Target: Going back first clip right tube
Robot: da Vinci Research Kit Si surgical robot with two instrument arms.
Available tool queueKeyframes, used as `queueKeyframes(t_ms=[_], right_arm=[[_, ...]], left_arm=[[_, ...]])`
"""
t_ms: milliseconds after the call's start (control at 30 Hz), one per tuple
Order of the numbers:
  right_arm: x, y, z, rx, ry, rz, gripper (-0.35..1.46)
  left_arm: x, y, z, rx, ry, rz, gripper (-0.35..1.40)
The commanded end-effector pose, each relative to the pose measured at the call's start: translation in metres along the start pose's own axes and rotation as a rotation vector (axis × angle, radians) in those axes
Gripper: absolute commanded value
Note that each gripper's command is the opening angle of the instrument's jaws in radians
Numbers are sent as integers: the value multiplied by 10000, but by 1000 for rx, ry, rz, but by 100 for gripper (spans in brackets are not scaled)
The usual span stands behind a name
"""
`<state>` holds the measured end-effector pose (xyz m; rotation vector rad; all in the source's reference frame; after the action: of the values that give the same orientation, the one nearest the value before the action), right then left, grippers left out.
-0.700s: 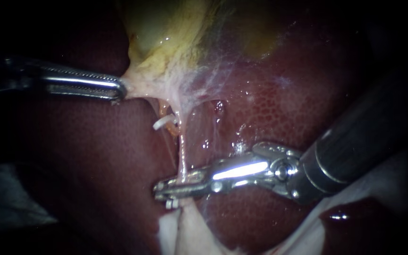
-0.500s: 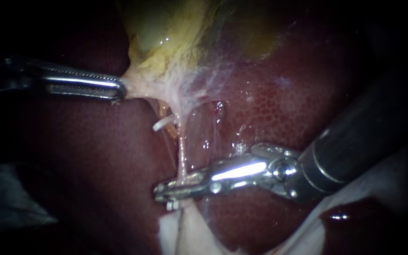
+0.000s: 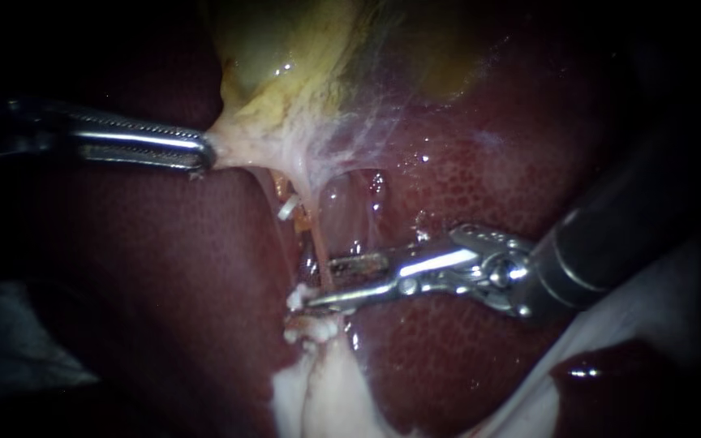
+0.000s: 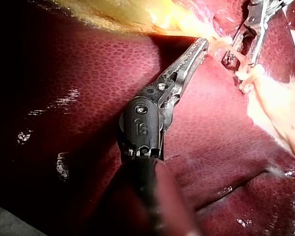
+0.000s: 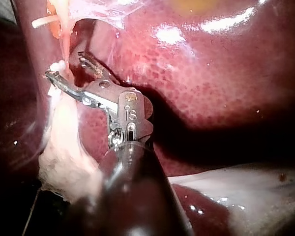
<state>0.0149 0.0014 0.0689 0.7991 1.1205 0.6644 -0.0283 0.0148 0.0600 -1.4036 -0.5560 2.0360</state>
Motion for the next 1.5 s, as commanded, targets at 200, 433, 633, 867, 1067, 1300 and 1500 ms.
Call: queueKeyframes(t_ms=[200,433,633,867,1067,1300,1500], right_arm=[[35,-38,-48,-5,-85,-269,50],[55,-77,-100,-63,-155,-504,50],[66,-87,-128,-101,-185,-585,50],[72,-85,-145,-121,-184,-601,50],[73,-86,-146,-119,-185,-607,50],[72,-86,-147,-119,-185,-607,50],[71,-86,-146,-120,-185,-607,50]], left_arm=[[0,1,-3,-1,0,0,-35],[0,0,-3,-2,0,0,-35],[0,-1,-2,-2,0,0,-35],[-11,-9,11,5,1,6,-35],[-25,-27,40,9,-1,14,-35],[-38,-35,51,5,-10,21,-35],[-36,-32,49,5,-11,20,-35]])
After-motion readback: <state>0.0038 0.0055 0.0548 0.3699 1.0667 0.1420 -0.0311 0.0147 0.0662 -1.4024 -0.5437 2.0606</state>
